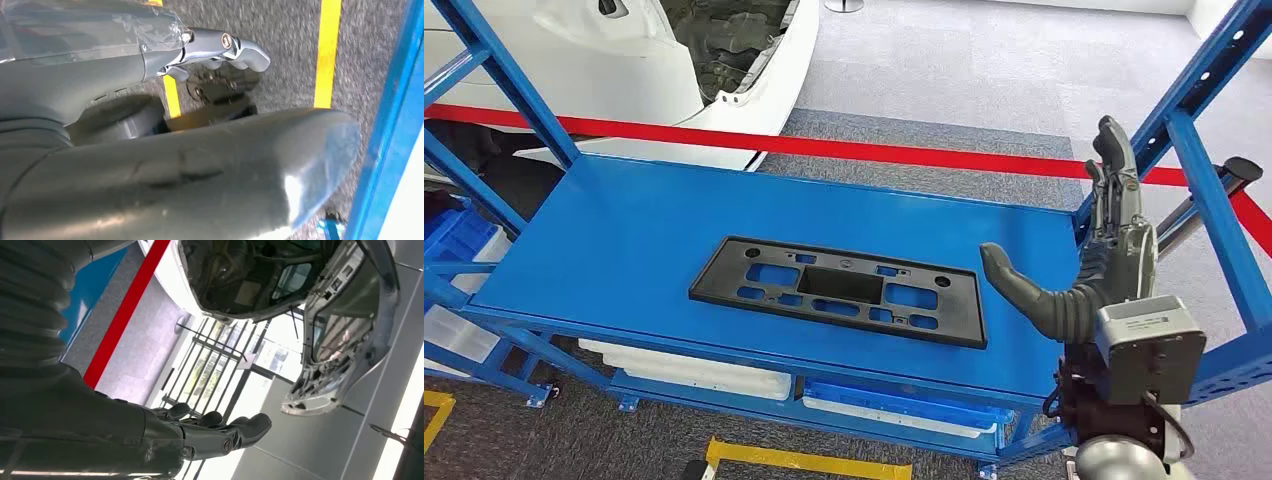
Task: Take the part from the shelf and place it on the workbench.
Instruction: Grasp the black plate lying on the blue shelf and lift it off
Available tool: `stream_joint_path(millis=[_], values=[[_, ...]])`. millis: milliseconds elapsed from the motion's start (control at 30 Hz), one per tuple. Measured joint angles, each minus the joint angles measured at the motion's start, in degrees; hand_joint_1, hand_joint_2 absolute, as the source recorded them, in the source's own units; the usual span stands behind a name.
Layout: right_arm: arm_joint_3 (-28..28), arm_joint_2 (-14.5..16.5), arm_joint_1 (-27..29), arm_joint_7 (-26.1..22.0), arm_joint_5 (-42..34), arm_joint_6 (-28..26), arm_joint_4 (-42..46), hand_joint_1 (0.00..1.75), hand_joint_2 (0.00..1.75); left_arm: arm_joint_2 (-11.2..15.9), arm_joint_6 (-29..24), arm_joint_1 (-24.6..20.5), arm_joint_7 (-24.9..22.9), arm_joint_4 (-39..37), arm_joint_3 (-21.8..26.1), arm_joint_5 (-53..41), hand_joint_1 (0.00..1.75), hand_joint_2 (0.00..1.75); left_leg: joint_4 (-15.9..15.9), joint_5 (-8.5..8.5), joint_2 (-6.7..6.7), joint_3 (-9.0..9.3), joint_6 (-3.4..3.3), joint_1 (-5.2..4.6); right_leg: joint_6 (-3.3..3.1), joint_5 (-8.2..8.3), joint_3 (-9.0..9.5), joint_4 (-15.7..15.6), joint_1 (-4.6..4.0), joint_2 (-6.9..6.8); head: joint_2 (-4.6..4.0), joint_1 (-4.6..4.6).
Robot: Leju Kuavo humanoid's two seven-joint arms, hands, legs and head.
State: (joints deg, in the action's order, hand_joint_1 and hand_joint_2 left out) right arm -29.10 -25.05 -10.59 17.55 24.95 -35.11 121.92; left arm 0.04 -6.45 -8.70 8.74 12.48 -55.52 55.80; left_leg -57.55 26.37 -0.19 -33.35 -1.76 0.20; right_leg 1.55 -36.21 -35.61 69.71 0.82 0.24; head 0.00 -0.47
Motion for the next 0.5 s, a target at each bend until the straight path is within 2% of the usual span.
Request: stream_joint_path(millis=[33, 100, 133, 200, 233, 267, 300, 367, 433, 500], values=[[0.0, 0.0, 0.1, 0.2, 0.3, 0.3, -0.1, 0.00, 1.75, 0.0, 0.0, 0.0, 0.0, 0.0, 0.0, 0.1, 0.00, 0.00, 0.0, 0.08, 0.00, 0.02, -0.03, 0.00, 0.10, -0.34, -1.10, 1.6, 0.03, 0.00, 0.00, 0.10], [-0.1, 0.0, 0.2, 1.1, 1.5, 1.1, -0.3, 0.00, 1.75, -0.1, 0.1, 0.0, 0.0, 0.0, 0.0, 0.2, 0.00, 0.00, -0.1, 0.35, -0.03, 0.14, -0.04, 0.02, 0.34, 0.17, -3.13, 3.8, 0.17, -0.01, 0.00, 0.49], [-0.1, 0.0, 0.2, 1.8, 2.4, 1.7, -0.5, 0.00, 1.75, -0.1, 0.1, 0.0, 0.0, 0.0, 0.0, 0.3, 0.00, 0.00, -0.3, 0.59, -0.08, 0.27, 0.05, 0.08, 0.47, 1.74, -3.33, 2.9, 0.30, -0.02, 0.00, 0.70], [-0.2, 0.0, 0.2, 2.8, 4.1, 2.5, -0.8, 0.00, 1.75, -0.1, 0.1, 0.0, 0.0, 0.0, 0.0, 0.3, 0.00, 0.00, -0.8, 1.27, -0.24, 0.56, 0.48, 0.23, 0.68, 6.35, -1.20, -3.6, 0.59, -0.06, 0.00, 1.13], [-0.2, 0.0, 0.2, 3.1, 4.6, 2.7, -1.0, 0.00, 1.75, -0.1, 0.1, 0.0, 0.0, 0.0, 0.0, 0.3, 0.00, 0.00, -1.2, 1.64, -0.33, 0.58, 0.80, 0.20, 0.65, 7.91, -0.01, -6.8, 0.56, -0.04, 0.00, 1.37], [-0.3, 0.0, 0.2, 3.3, 4.9, 2.9, -1.2, 0.00, 1.75, -0.1, 0.1, 0.0, 0.0, 0.0, 0.0, 0.3, 0.00, 0.00, -1.5, 1.90, -0.39, 0.52, 1.14, 0.15, 0.43, 8.64, 0.70, -8.8, 0.52, 0.01, 0.00, 1.54], [-0.3, 0.0, 0.2, 3.4, 5.0, 2.9, -1.4, 0.00, 1.75, -0.1, 0.1, 0.0, 0.0, 0.0, 0.0, 0.3, 0.00, 0.00, -1.8, 2.20, -0.42, 0.43, 1.30, -0.01, 0.19, 8.63, 0.94, -9.6, 0.48, 0.08, 0.00, 1.55], [-0.4, 0.1, 0.2, 3.6, 5.2, 3.1, -1.6, 0.00, 1.75, -0.1, 0.1, -0.1, 0.0, 0.0, 0.0, 0.3, 0.00, 0.00, -1.9, 2.34, -0.44, 0.45, 0.93, -0.18, -0.27, 8.58, 0.90, -9.8, 0.46, 0.23, 0.00, 1.08], [-0.5, 0.1, 0.2, 3.9, 5.6, 3.6, -1.8, 0.00, 1.75, -0.1, 0.1, -0.1, 0.0, 0.0, 0.0, 0.3, 0.00, 0.00, -1.7, 2.30, -0.44, 0.70, 0.49, -0.17, -0.42, 8.49, 1.03, -9.8, 0.36, 0.27, 0.00, 0.52], [-0.6, 0.1, 0.2, 5.3, 6.8, 5.3, -2.1, 0.00, 1.75, -0.1, 0.1, -0.1, 0.0, 0.0, 0.0, 0.3, 0.00, 0.00, -1.3, 2.27, -0.44, 0.98, 0.56, -0.14, -0.64, 8.36, 1.15, -9.8, 0.28, 0.27, 0.00, 0.24]])
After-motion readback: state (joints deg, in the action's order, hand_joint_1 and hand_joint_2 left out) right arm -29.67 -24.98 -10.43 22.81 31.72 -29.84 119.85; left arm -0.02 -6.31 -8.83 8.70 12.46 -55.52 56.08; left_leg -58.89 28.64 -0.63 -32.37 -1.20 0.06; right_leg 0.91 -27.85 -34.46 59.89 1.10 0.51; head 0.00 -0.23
